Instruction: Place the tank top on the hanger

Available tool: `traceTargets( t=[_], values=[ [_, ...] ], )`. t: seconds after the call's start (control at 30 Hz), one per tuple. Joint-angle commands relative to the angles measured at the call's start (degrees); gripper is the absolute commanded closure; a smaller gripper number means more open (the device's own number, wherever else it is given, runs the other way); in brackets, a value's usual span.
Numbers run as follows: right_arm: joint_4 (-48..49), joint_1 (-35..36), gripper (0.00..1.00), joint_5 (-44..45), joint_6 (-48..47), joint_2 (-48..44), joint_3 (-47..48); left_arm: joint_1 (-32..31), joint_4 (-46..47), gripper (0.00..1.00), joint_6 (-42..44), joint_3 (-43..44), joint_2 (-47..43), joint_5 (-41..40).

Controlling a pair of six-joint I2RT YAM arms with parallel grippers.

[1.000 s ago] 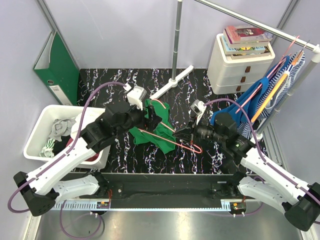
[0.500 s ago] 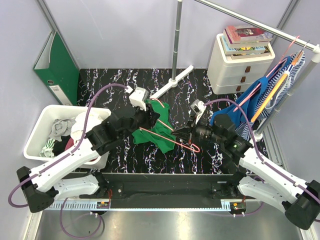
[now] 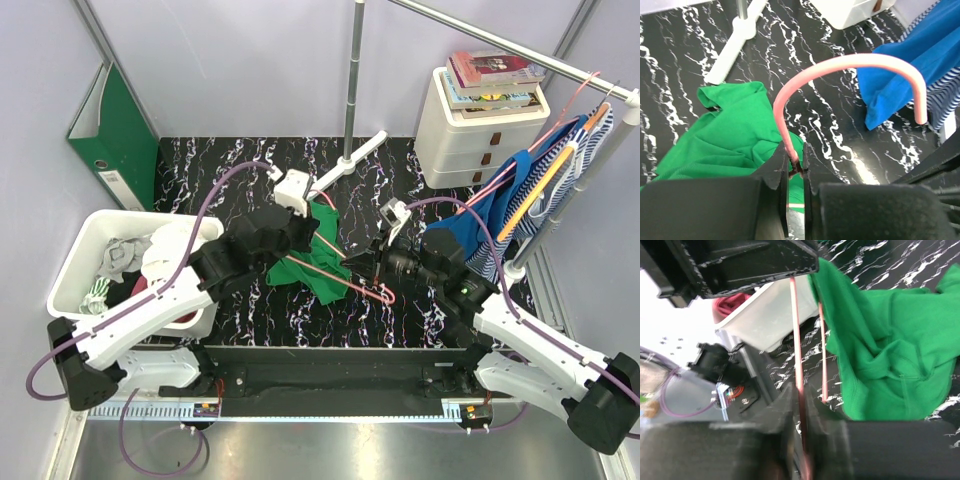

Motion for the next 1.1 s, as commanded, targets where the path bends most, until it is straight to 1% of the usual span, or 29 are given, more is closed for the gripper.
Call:
traceTargets(
  t=[0.0, 0.07, 0.13, 0.2, 0.33, 0.4, 0.47, 0.5, 0.57, 0.67, 0.7, 0.73, 0.8, 0.83, 0.9, 0.93, 0.97, 1.0, 1.07],
  values=[
    [0.96, 0.56, 0.67, 4.58, -0.31, 0.14, 1.92, -0.52, -3.1, 1.0, 6.06, 5.35, 2.52, -6.96],
    [-1.93, 0.47, 0.42, 6.6, -1.27, -0.3, 2.63, -0.6, -4.33, 1.0, 7.56, 6.23, 3.31, -8.03],
    [-4.04, 0.56, 0.33, 9.06, -2.07, -1.61, 3.15, -0.52, -6.51, 1.0, 9.22, 7.98, 4.98, -8.29],
    [-6.42, 0.47, 0.26, 12.21, -2.16, -4.32, 2.98, -0.52, -8.19, 1.0, 10.2, 9.22, 6.91, -10.04],
    [-10.03, 0.47, 0.23, 16.28, -1.8, -9.87, 1.05, 0.18, -7.5, 1.0, 11.69, 8.35, 7.63, -11.11],
    [-11.87, 0.56, 0.23, 16.28, -2.24, -11.54, 0.52, 2.28, -6.36, 1.0, 11.08, 7.3, 7.45, -8.48],
    [-12.76, 0.65, 0.24, 15.05, -2.68, -11.38, 0.34, 4.22, -4.86, 1.0, 10.11, 5.98, 7.45, -5.33],
    [-12.84, 0.65, 0.25, 14.09, -2.94, -10.07, 0.26, 5.97, -4.08, 1.0, 9.94, 5.71, 7.8, -4.52],
    [-12.06, 1.7, 0.27, 13.91, -3.03, -8.39, 0.26, 7.3, -3.37, 1.0, 9.41, 5.1, 8.33, -2.07],
    [-9.95, 8.36, 0.28, 17.84, -4.61, -4.88, 1.13, 9.06, -2.22, 1.0, 8.62, 3.87, 8.68, -0.04],
    [-9.51, 11.34, 0.28, 22.38, -6.01, -3.3, 2.35, 9.85, -2.05, 1.0, 7.92, 3.52, 8.85, 0.31],
    [-9.16, 16.68, 0.28, 25.3, -6.72, -2.5, 3.06, 10.38, -2.05, 1.0, 7.65, 3.43, 9.03, 0.75],
    [-8.54, 22.33, 0.28, 31.97, -8.47, 0.65, 5.51, 11.69, -2.05, 1.0, 7.13, 3.34, 9.47, 1.72],
    [-6.01, 26.53, 0.28, 32.97, -8.66, 1.97, 6.14, 12.05, -2.05, 1.0, 6.95, 3.34, 9.65, 2.16],
    [-3.28, 29.11, 0.28, 33.15, -7.79, 6.96, 7.11, 13.01, -2.13, 1.0, 6.43, 3.42, 10.0, 3.04],
    [0.04, 30.17, 0.28, 33.24, -6.91, 9.0, 7.2, 13.19, -2.22, 1.0, 6.25, 3.42, 10.0, 3.48],
    [1.82, 31.05, 0.28, 33.07, -5.07, 13.28, 7.2, 13.54, -2.22, 1.0, 6.07, 3.42, 9.74, 3.66],
    [3.57, 31.58, 0.28, 33.5, -4.1, 15.59, 7.11, 13.63, -2.31, 1.0, 5.98, 3.34, 9.56, 3.74],
    [8.76, 32.37, 0.3, 36.65, -0.07, 22.16, 6.94, 13.99, -2.31, 1.0, 5.89, 3.16, 9.04, 3.92]
  ],
)
